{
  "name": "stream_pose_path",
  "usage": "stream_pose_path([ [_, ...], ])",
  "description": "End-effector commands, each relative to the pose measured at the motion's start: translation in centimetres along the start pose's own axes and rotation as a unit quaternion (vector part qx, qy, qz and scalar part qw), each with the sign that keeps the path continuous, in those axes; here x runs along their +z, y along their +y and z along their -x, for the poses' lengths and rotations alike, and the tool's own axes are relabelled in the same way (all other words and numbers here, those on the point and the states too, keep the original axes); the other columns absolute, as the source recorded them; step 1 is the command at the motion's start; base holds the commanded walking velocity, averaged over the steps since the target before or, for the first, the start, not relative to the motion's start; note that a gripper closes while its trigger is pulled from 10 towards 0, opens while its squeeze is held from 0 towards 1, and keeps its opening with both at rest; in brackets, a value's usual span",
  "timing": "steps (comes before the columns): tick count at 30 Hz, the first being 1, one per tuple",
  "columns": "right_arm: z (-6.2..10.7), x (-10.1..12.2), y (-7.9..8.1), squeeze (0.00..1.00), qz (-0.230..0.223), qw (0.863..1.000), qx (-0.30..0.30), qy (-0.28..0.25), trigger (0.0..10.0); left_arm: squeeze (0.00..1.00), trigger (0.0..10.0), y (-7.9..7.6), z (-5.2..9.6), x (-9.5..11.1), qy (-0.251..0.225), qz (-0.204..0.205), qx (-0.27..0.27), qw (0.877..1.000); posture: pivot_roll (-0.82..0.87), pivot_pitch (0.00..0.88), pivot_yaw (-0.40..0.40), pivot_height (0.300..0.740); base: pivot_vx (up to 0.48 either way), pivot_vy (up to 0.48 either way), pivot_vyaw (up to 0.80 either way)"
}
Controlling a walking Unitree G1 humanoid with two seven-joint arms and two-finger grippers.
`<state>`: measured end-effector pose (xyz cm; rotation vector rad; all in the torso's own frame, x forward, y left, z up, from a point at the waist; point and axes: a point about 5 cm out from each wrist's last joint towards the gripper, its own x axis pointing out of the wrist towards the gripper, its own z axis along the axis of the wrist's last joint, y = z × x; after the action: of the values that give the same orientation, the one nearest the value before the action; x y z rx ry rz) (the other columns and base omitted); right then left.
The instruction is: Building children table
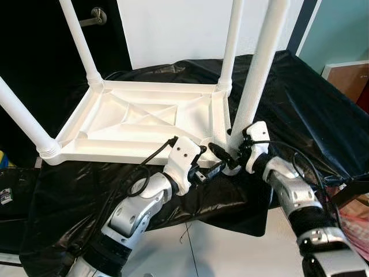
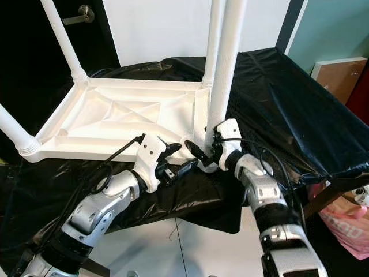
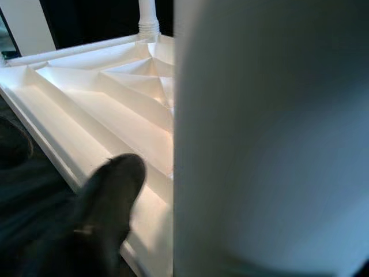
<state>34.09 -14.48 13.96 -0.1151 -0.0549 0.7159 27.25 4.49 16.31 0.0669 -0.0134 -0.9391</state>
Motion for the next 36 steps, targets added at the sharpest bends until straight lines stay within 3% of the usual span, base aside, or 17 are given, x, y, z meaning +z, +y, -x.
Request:
stream_pose_path([
  [1,-0.2,-0.8,0.5,0.00,0.004,1.000,0.022,0.021,0.0,0.00,10.0,-0.7,0.0,-0.1,0.008,-0.003,-0.062,0.998,-0.02,0.032,0.001,0.740,0.000,0.000,0.00],
  [10,0.2,-1.4,0.4,0.00,0.004,0.999,0.021,0.029,0.0,0.00,10.0,-0.7,0.1,-0.1,0.009,-0.001,-0.058,0.998,-0.02,0.034,-0.001,0.740,0.000,0.000,0.00],
  [11,0.3,-1.5,0.4,0.00,0.000,0.999,0.013,0.031,6.1,0.00,10.0,-0.7,0.1,-0.1,0.008,0.000,-0.058,0.998,-0.02,0.036,-0.001,0.740,0.000,0.000,0.00],
  [13,0.3,-1.5,0.4,0.00,0.000,0.999,0.013,0.031,6.1,0.00,10.0,-0.7,0.1,-0.1,0.008,0.000,-0.058,0.998,-0.02,0.036,-0.001,0.740,0.000,0.000,0.00],
  [14,0.3,-1.7,0.4,0.00,-0.004,0.999,0.007,0.034,10.0,0.00,10.0,-0.7,0.1,-0.1,0.008,0.000,-0.059,0.998,-0.02,0.036,-0.001,0.740,0.000,0.000,0.00],
  [21,0.2,-2.3,0.6,0.00,-0.020,0.999,-0.031,0.036,10.0,0.00,10.0,-0.8,0.1,-0.1,0.008,0.000,-0.061,0.998,-0.03,0.039,0.003,0.740,0.000,0.000,0.00],
  [22,0.0,-2.5,1.3,0.00,-0.024,0.997,-0.064,0.029,10.0,0.00,10.0,-0.8,0.2,-0.2,0.010,0.000,-0.063,0.998,-0.02,0.039,0.003,0.740,0.000,0.000,0.00],
  [25,-0.2,-2.6,1.7,0.00,-0.027,0.995,-0.089,0.029,10.0,0.00,10.0,-0.9,0.2,-0.2,0.011,0.000,-0.063,0.998,-0.02,0.037,0.002,0.740,0.000,0.000,0.00],
  [31,-0.4,-3.3,2.4,0.00,-0.058,0.978,-0.195,0.043,10.0,0.00,10.0,-0.9,0.3,-0.4,0.014,0.000,-0.065,0.998,-0.02,0.033,0.005,0.740,0.000,0.000,0.00],
  [36,-0.4,-3.8,2.9,0.00,-0.068,0.968,-0.236,0.053,10.0,0.00,10.0,-1.0,0.3,-0.5,0.015,0.001,-0.066,0.998,-0.03,0.026,0.009,0.740,0.000,0.000,0.00],
])
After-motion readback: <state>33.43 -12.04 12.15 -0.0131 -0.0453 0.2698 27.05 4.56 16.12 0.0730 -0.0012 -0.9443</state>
